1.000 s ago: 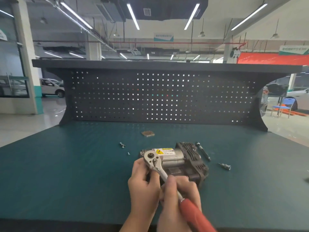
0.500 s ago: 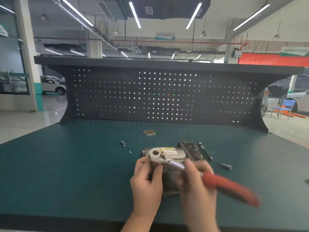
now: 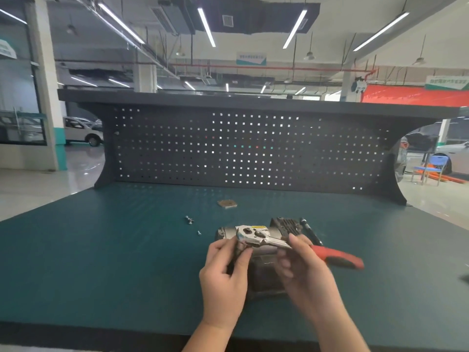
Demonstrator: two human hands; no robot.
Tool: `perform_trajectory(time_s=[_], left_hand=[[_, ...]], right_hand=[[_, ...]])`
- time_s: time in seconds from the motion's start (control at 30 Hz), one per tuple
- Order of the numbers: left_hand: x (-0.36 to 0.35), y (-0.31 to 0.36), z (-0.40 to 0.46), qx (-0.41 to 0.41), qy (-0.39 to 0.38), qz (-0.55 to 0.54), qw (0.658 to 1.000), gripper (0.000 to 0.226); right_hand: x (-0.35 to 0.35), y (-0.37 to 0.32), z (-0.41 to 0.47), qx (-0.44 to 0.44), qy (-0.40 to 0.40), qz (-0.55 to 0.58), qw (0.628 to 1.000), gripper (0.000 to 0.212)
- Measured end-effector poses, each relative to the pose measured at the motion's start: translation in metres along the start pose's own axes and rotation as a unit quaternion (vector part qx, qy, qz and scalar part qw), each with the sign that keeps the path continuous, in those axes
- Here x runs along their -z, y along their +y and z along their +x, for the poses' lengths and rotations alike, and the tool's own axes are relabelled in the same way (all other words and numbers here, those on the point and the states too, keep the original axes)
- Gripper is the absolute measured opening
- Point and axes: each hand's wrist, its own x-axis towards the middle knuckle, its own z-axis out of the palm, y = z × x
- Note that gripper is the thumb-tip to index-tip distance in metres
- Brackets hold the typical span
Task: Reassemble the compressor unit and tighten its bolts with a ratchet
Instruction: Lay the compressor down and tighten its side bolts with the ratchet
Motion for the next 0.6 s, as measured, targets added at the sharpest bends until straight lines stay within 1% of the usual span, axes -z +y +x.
perform_trajectory(time_s=[0.07, 0.1, 0.13, 0.17, 0.2, 0.23, 0.27, 0.3, 0.33, 0.37, 0.4, 0.43, 0.47, 0.5, 0.53, 0.57, 0.6], left_hand=[[0.000, 0.001, 0.000, -0.003, 0.003, -0.008, 1.000, 0.025], [0.000, 0.002, 0.000, 0.005, 0.001, -0.011, 1.000, 0.032], [0.000, 0.003, 0.000, 0.020, -0.002, -0.013, 1.000, 0.040], [0.000, 0.004, 0.000, 0.035, -0.003, -0.013, 0.999, 0.046], [0.000, 0.005, -0.001, 0.051, -0.002, -0.023, 0.998, 0.047], [0.001, 0.006, -0.001, 0.070, 0.002, -0.055, 0.996, 0.038], [0.002, 0.008, -0.001, 0.101, 0.004, -0.105, 0.989, 0.026], [0.003, 0.008, 0.000, 0.128, 0.004, -0.142, 0.982, 0.024], [0.003, 0.006, 0.000, 0.136, 0.000, -0.154, 0.979, 0.025], [0.003, 0.003, 0.000, 0.119, -0.001, -0.138, 0.983, 0.030], [0.003, 0.002, 0.000, 0.101, 0.003, -0.110, 0.989, 0.041], [0.003, 0.002, 0.000, 0.079, 0.007, -0.090, 0.993, 0.044], [0.003, 0.004, 0.001, 0.054, 0.011, -0.075, 0.996, 0.038], [0.004, 0.006, 0.001, 0.032, 0.014, -0.058, 0.998, 0.033], [0.004, 0.006, 0.001, 0.017, 0.012, -0.046, 0.999, 0.033], [0.004, 0.005, 0.001, 0.010, 0.007, -0.039, 0.999, 0.034], [0.004, 0.004, 0.000, 0.007, -0.003, -0.040, 0.999, 0.036]], right_hand=[[-0.007, 0.024, -0.015, 0.081, 0.016, -0.038, 0.996, 0.023], [-0.012, 0.042, -0.028, 0.144, 0.024, -0.101, 0.984, 0.024], [-0.015, 0.060, -0.040, 0.223, 0.065, -0.173, 0.957, 0.021], [-0.020, 0.068, -0.045, 0.291, 0.085, -0.247, 0.920, 0.019], [-0.024, 0.075, -0.049, 0.322, 0.073, -0.287, 0.899, 0.019], [-0.026, 0.076, -0.045, 0.311, 0.042, -0.315, 0.896, 0.028], [-0.030, 0.073, -0.043, 0.240, 0.006, -0.359, 0.902, 0.045], [-0.034, 0.068, -0.044, 0.130, -0.044, -0.385, 0.913, 0.062], [-0.036, 0.064, -0.043, 0.056, -0.075, -0.347, 0.933, 0.067], [-0.034, 0.060, -0.040, 0.078, -0.058, -0.326, 0.940, 0.057], [-0.029, 0.053, -0.037, 0.151, -0.005, -0.305, 0.940, 0.040], [-0.025, 0.044, -0.034, 0.212, 0.054, -0.281, 0.934, 0.028], [-0.022, 0.038, -0.030, 0.224, 0.093, -0.251, 0.937, 0.026], [-0.016, 0.029, -0.021, 0.201, 0.105, -0.191, 0.955, 0.030], [-0.009, 0.022, -0.012, 0.167, 0.127, -0.129, 0.969, 0.034], [0.000, 0.013, -0.004, 0.138, 0.135, -0.090, 0.977, 0.034], [0.008, 0.009, -0.001, 0.128, 0.145, -0.086, 0.977, 0.033]])
